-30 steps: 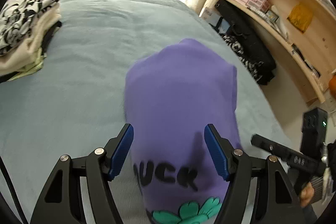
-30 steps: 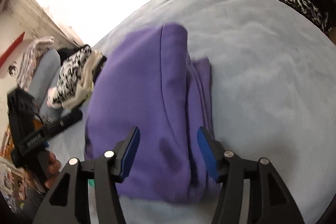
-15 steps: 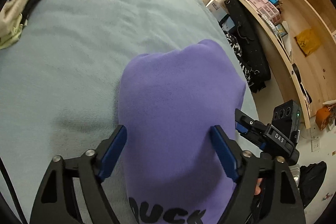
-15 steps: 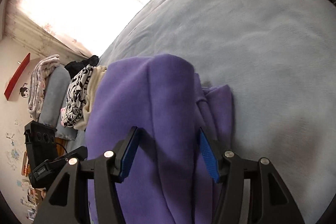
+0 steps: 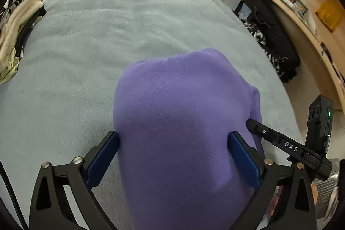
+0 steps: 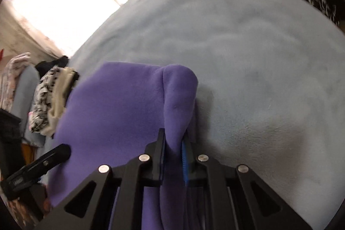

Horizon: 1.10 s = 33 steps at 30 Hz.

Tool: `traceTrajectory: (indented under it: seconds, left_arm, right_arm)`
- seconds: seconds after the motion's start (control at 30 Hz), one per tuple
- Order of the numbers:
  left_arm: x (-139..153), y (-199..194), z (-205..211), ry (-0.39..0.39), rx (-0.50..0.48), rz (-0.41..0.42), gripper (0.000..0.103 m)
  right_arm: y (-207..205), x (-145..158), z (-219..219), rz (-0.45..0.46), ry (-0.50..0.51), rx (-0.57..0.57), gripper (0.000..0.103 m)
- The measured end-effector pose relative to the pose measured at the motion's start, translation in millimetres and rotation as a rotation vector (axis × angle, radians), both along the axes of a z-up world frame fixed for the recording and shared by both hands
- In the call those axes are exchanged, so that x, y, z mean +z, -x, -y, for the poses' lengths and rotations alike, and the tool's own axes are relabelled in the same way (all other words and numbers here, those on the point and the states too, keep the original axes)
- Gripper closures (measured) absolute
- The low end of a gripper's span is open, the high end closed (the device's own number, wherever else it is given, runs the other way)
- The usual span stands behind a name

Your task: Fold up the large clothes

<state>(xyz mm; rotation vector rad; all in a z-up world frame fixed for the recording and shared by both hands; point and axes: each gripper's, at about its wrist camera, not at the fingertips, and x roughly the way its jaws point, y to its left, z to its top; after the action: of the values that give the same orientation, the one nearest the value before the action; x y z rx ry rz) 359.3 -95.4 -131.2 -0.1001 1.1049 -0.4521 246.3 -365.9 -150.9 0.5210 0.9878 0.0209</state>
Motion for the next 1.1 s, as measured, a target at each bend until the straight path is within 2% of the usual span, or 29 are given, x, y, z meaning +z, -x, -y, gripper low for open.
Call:
traceTrajectory:
  seconds: [0.13,0.27,0.37,0.4,0.43,0.47,0.6,0.67,0.87,1.0,1.1]
  left_arm:
    - [-5,-8,-4,0.004,0.026,-0.035,0.000]
    - [-9,-11,-5,0.010,0.038,-0.050,0.000]
    - [-7,-9,-6,0.019,0.035,-0.047,0.000]
    - [-7,-9,-7,0.023,0.034,-0.047,0.000]
    - [-7,-8,-9,0.033,0.033,-0.051,0.000]
    - [-7,-9,-11,0.041,0.035,-0.058,0.000]
    - [-6,-10,-20,0.071,0.062,-0.102,0.000]
    - [-2,-8,-22,0.058,0.070,-0.102,0.000]
    - [23,25,-18,-0.092,0.018,0.011,0.000]
    - [35,49,-26,-0.123,0.002,0.037,0.000]
    - [44,68,-35,-0.117,-0.015,0.031,0.000]
  right_arm:
    - [-14,-2,-5,-0.035,0.057,0.002,0.088]
    - [-23,-5,-4,-0.072,0.063,0.017,0.085]
    - [-21,-2,-4,-0.088,0.096,0.015,0.069]
    - [-17,-1,-3,-0.091,0.125,0.009,0.055]
    - [-15,0,-2,-0.090,0.148,0.000,0.046]
    - [-12,2,-1,-0.087,0.148,-0.003,0.044]
    - [-2,14,2,-0.078,0.094,-0.013,0.044]
    - [2,21,-1,-0.079,0.093,-0.008,0.043]
    - [32,35,-13,-0.135,0.117,0.035,0.042]
    - [61,36,-22,-0.164,0.121,0.069,0.041]
    - [82,35,-29,-0.189,0.148,0.075,0.033]
